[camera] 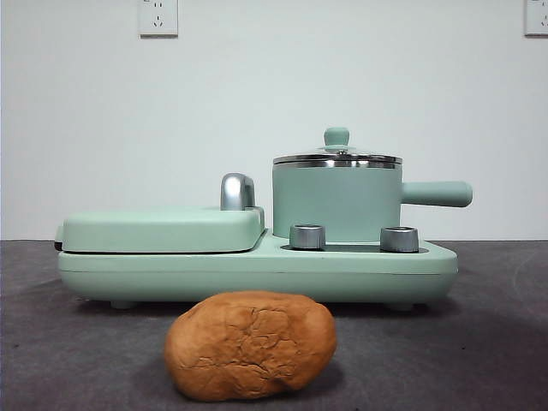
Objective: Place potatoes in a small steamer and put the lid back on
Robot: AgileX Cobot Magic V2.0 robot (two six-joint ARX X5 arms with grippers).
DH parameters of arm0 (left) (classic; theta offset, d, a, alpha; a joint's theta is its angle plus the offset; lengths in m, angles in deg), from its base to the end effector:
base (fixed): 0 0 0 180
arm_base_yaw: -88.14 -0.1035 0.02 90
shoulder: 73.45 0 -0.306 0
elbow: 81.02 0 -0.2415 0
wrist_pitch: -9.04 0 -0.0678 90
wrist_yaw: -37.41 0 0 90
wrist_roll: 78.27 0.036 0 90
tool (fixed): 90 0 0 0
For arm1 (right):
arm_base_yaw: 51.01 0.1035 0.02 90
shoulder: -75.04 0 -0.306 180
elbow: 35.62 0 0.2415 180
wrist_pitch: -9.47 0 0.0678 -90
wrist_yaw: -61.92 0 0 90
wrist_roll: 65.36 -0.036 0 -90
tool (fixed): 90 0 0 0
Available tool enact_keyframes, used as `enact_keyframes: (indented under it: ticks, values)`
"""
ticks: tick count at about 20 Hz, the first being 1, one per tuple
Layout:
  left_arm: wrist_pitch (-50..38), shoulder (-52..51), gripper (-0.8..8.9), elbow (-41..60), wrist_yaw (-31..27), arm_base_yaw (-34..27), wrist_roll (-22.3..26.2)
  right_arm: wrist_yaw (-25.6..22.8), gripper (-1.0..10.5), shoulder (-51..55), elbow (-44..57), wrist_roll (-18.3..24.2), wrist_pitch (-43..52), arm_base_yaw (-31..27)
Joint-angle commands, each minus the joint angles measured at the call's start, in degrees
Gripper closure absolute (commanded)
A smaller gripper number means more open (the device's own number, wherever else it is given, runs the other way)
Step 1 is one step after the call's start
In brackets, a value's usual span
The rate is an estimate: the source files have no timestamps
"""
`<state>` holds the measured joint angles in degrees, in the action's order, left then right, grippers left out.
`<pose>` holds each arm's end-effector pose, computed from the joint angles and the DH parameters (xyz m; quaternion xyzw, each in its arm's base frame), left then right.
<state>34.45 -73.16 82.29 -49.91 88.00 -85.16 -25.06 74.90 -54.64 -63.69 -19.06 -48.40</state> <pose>0.0482 -0.0016 0.1570 -0.0618 0.0797 -0.0173 0.9947 0.0447 0.0039 0.1650 -0.0142 0.0834 0.0502 0.9952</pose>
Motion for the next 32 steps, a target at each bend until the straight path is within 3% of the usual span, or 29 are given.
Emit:
enact_keyframes:
  ticks: [1,5,9,12,15,18,23,27,32]
  values:
    - [-1.73,-0.11,8.07,0.33,-0.15,-0.07,-0.52,0.42,9.3,-0.07,0.13,-1.18,2.4,0.0]
    - [-3.89,-0.11,8.08,0.33,-0.15,-0.07,-5.11,1.01,9.3,-0.07,0.13,-6.34,5.33,0.0]
    - [-8.09,-0.11,8.08,0.33,-0.15,-0.04,-16.92,-0.48,9.3,-0.07,0.13,-9.7,11.61,0.0]
    - [-14.27,-0.11,8.08,0.33,-0.15,-0.07,-20.76,-2.29,9.3,-0.07,0.13,-12.0,20.55,-0.02]
    - [-20.0,-0.11,8.08,-0.26,0.04,-0.07,-20.96,-4.22,9.3,-0.07,-0.37,-16.41,25.22,-0.02]
    - [-19.65,0.26,8.07,-3.23,0.04,-0.07,-21.59,-4.37,9.3,-0.55,-3.21,-20.22,22.82,-0.02]
    - [-12.94,3.96,8.07,-12.39,1.73,-0.07,-21.0,-3.96,9.3,-4.7,-10.45,-20.9,16.11,-0.02]
    - [-5.97,9.64,8.07,-20.74,9.27,-0.04,-15.8,-0.87,9.3,-10.73,-17.46,-18.88,10.8,-0.02]
    - [2.12,18.69,8.07,-30.16,17.97,-0.04,-6.93,9.51,9.3,-20.02,-25.83,-9.55,6.75,-0.02]
